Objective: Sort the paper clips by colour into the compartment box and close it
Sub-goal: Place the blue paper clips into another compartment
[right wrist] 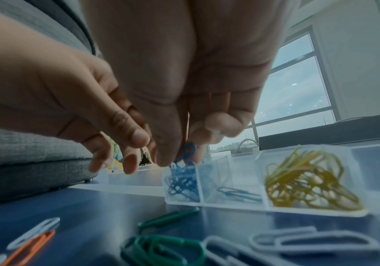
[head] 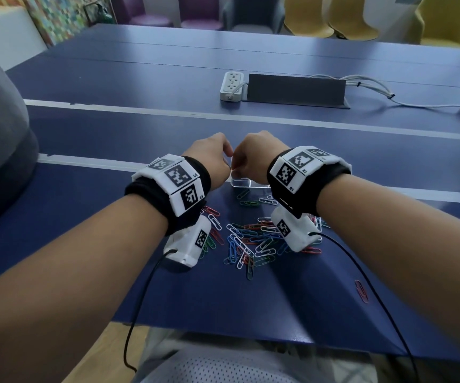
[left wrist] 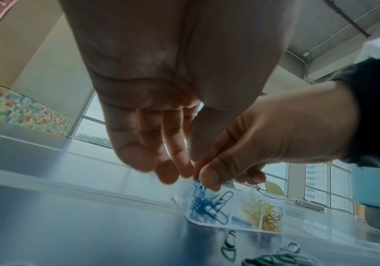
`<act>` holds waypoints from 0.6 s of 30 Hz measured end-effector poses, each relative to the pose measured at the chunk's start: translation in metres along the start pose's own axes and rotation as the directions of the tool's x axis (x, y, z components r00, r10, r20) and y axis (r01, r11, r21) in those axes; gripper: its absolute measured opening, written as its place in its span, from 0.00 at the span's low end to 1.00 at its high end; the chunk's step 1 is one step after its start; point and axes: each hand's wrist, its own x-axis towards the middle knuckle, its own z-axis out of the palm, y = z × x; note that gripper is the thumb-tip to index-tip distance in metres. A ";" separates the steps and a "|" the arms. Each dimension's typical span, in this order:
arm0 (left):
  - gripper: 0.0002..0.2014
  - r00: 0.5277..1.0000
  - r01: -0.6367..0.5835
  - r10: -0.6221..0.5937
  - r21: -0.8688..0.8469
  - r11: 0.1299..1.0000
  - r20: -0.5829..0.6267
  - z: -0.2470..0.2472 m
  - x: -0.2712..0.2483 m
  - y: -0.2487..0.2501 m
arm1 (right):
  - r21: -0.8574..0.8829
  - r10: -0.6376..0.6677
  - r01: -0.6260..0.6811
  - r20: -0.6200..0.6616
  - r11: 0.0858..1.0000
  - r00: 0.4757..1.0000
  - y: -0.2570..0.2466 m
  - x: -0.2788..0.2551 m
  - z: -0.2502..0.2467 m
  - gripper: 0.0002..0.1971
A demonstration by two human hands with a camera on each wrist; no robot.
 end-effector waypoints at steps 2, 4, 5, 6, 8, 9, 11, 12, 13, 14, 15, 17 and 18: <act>0.10 1.000 -0.007 0.008 0.024 1.000 -0.010 0.000 0.001 -0.001 | 0.031 -0.007 0.008 -0.022 0.999 1.000 0.001 0.000 -0.003 0.08; 0.11 1.000 -0.015 0.015 0.038 0.999 -0.009 0.000 0.001 -0.001 | 0.045 -0.014 0.017 -0.064 0.999 0.998 0.002 0.000 -0.008 0.09; 0.11 1.000 -0.022 0.022 0.049 0.999 -0.007 0.001 0.000 0.000 | 0.060 -0.008 0.013 -0.079 0.998 0.997 0.003 -0.001 -0.010 0.09; 0.12 0.999 -0.031 0.032 0.066 0.997 -0.006 0.002 -0.001 0.001 | 0.079 0.002 0.005 -0.086 0.997 0.996 0.004 -0.002 -0.013 0.09; 0.14 0.999 -0.052 0.052 0.107 0.993 0.001 0.003 -0.002 0.002 | 0.106 0.020 -0.011 -0.086 0.994 0.996 0.006 -0.005 -0.018 0.09; 0.14 0.998 -0.060 0.060 0.122 0.991 0.007 0.004 -0.003 0.003 | 0.117 0.030 -0.020 -0.086 0.993 0.996 0.007 -0.006 -0.019 0.09; 0.13 0.997 -0.071 0.069 0.146 0.987 0.019 0.005 -0.002 0.005 | 0.146 0.056 -0.043 -0.083 0.988 0.995 0.011 -0.008 -0.022 0.09; 0.12 0.997 -0.075 0.073 0.160 0.984 0.021 0.006 -0.002 0.005 | 0.168 0.073 -0.058 -0.081 0.984 0.994 0.012 -0.008 -0.024 0.09; 0.12 0.997 -0.079 0.077 0.173 0.982 0.019 0.006 -0.002 0.006 | 0.194 0.092 -0.075 -0.080 0.978 0.992 0.014 -0.009 -0.025 0.09; 0.12 0.996 -0.084 0.083 0.183 0.980 0.015 0.007 -0.001 0.007 | 0.218 0.113 -0.093 -0.080 0.971 0.990 0.015 -0.010 -0.027 0.09; 0.12 0.996 -0.090 0.090 0.192 0.977 0.010 0.007 0.000 0.008 | 0.235 0.130 -0.108 -0.082 0.966 0.988 0.016 -0.010 -0.029 0.09; 0.12 0.995 -0.102 0.103 0.211 0.972 0.003 0.007 0.001 0.010 | 0.247 0.151 -0.123 -0.095 0.961 0.984 0.019 -0.012 -0.032 0.10; 0.12 0.994 -0.103 0.105 0.219 0.970 0.002 0.008 0.002 0.010 | 0.250 0.156 -0.126 -0.103 0.960 0.982 0.020 -0.012 -0.034 0.10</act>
